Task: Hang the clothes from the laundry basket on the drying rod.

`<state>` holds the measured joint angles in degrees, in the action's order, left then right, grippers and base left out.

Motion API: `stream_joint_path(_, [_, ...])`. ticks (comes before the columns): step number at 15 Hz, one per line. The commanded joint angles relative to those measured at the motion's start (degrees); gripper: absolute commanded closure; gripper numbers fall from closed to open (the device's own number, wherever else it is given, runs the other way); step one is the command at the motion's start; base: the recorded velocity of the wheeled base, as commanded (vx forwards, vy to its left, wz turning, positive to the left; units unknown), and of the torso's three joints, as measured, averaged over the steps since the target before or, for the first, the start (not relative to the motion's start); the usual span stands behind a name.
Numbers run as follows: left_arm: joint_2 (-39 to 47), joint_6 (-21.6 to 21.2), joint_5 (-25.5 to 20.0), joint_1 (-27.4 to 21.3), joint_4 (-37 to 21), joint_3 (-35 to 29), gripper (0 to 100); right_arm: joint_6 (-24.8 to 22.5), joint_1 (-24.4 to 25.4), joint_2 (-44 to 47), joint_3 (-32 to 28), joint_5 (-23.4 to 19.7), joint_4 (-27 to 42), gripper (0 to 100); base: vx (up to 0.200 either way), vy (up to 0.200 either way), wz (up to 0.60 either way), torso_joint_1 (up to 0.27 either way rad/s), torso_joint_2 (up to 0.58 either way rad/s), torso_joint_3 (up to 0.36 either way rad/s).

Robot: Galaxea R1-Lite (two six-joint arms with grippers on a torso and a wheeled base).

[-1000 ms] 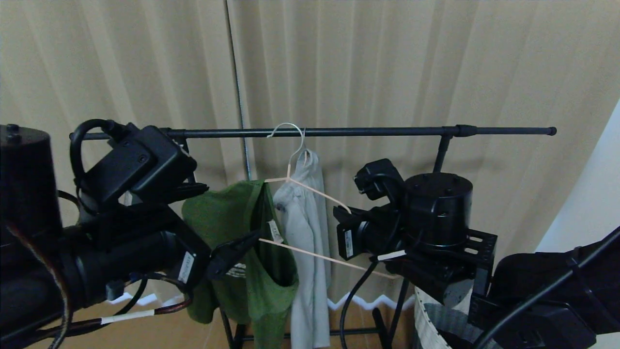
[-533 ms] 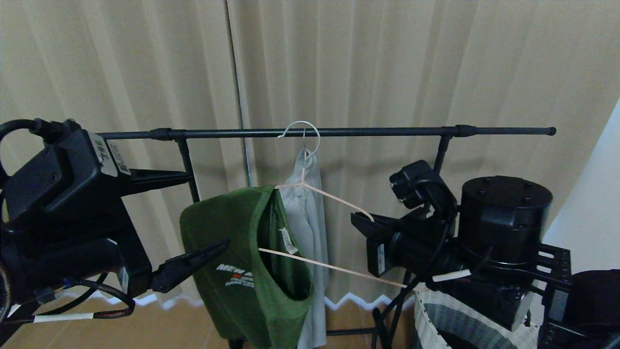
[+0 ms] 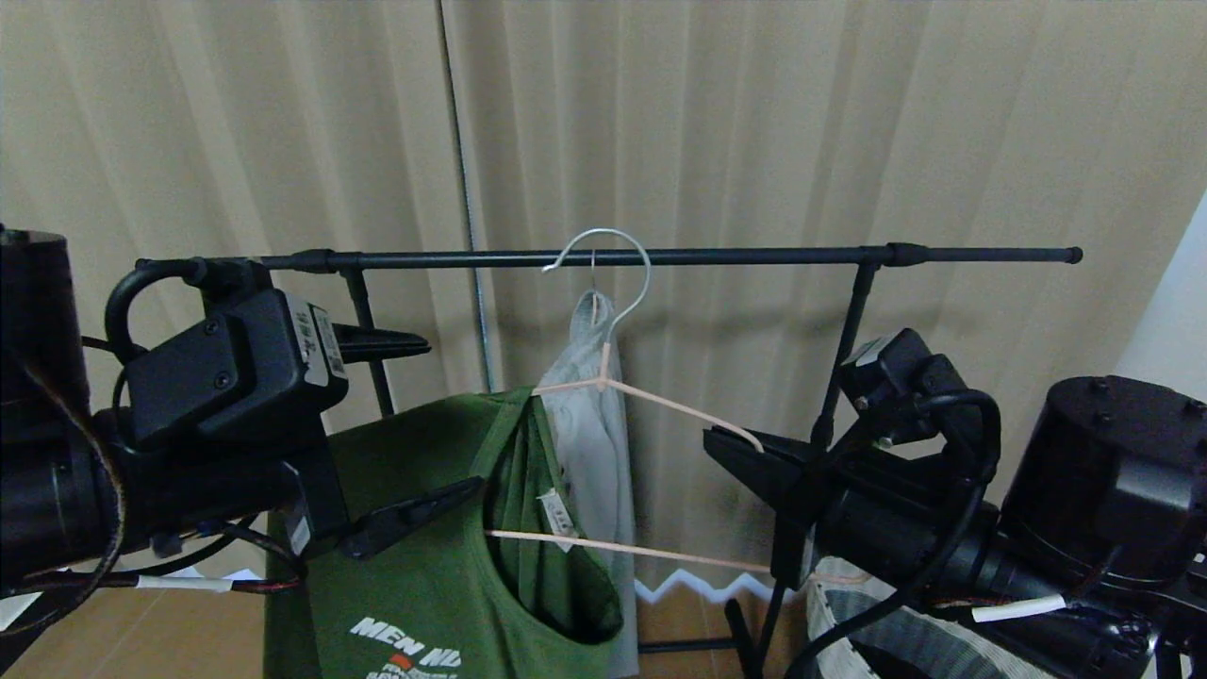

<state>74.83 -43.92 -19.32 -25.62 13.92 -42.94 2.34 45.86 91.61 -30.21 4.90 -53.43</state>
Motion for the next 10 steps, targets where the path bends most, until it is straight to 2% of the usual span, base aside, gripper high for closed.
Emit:
stream_joint_path(1, [2.3, -0.5, 0.0, 0.0, 0.1, -1.0, 0, -0.1, 0.0, -0.4, 0.5, -0.3, -0.1, 100, 0.0, 0.0, 0.0, 0.0, 0.0, 0.0])
stream_joint_path(6, [2.3, -0.5, 0.0, 0.0, 0.4, -0.2, 0, -0.1, 0.2, -0.4, 0.8, -3.1, -0.2, 100, 0.0, 0.0, 0.0, 0.0, 0.0, 0.0])
stream_joint_path(7, [2.3, -0.5, 0.0, 0.0, 0.4, 0.1, 100, -0.1, 0.2, -0.3, 0.8, -3.1, -0.2, 100, 0.0, 0.0, 0.0, 0.0, 0.0, 0.0])
stream_joint_path(10, [2.3, -0.5, 0.0, 0.0, 0.5, 1.2, 100, -0.1, 0.2, -0.3, 0.8, -3.7, -0.9, 100, 0.0, 0.0, 0.0, 0.0, 0.0, 0.0])
